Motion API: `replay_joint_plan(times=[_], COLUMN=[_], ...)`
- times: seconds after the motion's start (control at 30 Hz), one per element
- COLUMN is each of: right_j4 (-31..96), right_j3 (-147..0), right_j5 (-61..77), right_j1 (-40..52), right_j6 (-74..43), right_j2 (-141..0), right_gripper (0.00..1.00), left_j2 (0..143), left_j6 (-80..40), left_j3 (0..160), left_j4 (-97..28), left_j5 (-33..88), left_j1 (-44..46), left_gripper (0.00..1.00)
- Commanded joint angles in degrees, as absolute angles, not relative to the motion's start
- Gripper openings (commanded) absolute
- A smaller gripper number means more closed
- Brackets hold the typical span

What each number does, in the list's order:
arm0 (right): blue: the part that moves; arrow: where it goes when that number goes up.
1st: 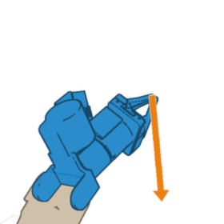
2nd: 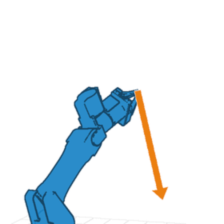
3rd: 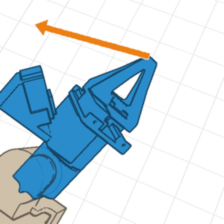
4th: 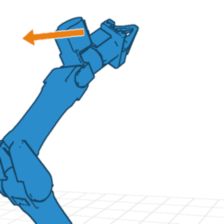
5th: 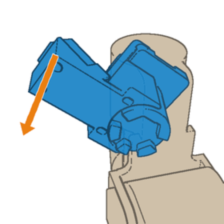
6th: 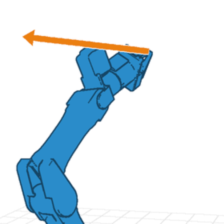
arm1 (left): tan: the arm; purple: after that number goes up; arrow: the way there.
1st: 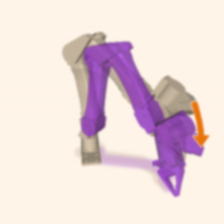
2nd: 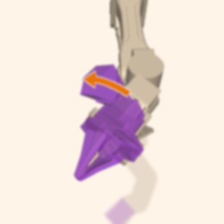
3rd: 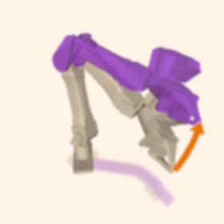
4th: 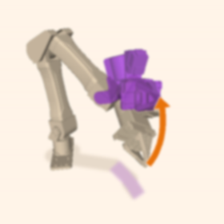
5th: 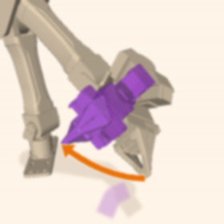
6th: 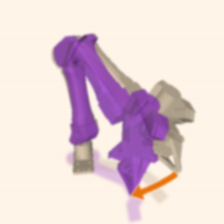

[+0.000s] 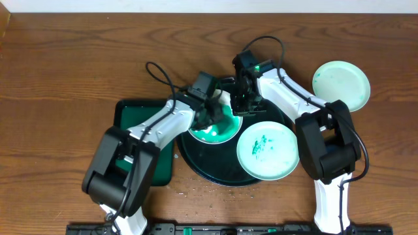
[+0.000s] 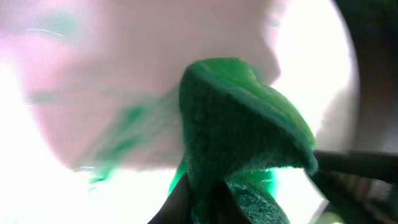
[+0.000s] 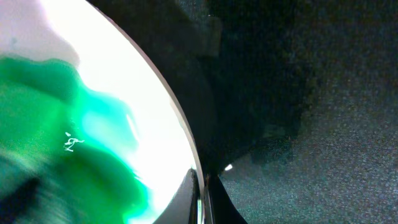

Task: Clean dirty plates on tray and stack at the side
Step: 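Scrub the white plate with the sponge while the right gripper holds it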

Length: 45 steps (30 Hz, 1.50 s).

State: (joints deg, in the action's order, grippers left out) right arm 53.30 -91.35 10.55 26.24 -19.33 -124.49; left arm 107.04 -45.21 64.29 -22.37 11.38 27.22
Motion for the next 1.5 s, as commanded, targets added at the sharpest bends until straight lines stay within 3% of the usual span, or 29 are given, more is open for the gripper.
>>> replay_joint_plan(times=[0.0,0.33,0.5,0.77,1.03,1.37,1.47], right_j4=[54.0,54.2,54.2,54.8,55.5,55.8,55.8], right_j3=[-89.4,-89.4,-89.4,-89.4,-89.4,-89.4,-89.4], right_j5=[11.0,11.0,11.0,11.0,11.0,11.0,11.0], right_j1=[27.9,27.8,27.8,27.8,27.8,27.8,27.8], right_j6=[-19.7,-19.7,-19.7,-19.7,-19.7,-19.7,-19.7], right_j2=[-126.0,-126.0,-126.0,-126.0,-126.0,-126.0,-126.0], right_gripper=[0.01,0.01,0.01,0.01,0.01,0.01,0.01], left_j2=[109.4,109.2,109.2,109.2,109.2,109.3,109.3], left_j6=[-41.9,-40.1,-39.2,-23.0,-22.7,-28.3,-32.9], left_j3=[62.3,62.9,62.9,62.9,62.9,62.9,62.9], left_j4=[-28.2,-37.5,-42.5,-36.7,-23.6,-22.3,-26.7], left_j5=[-8.4,-22.4,-22.5,-0.3,22.8,24.9,19.4], left_j1=[23.6,23.6,23.6,26.0,28.6,29.8,29.8], left_gripper=[0.07,0.07,0.07,0.06,0.07,0.07,0.07])
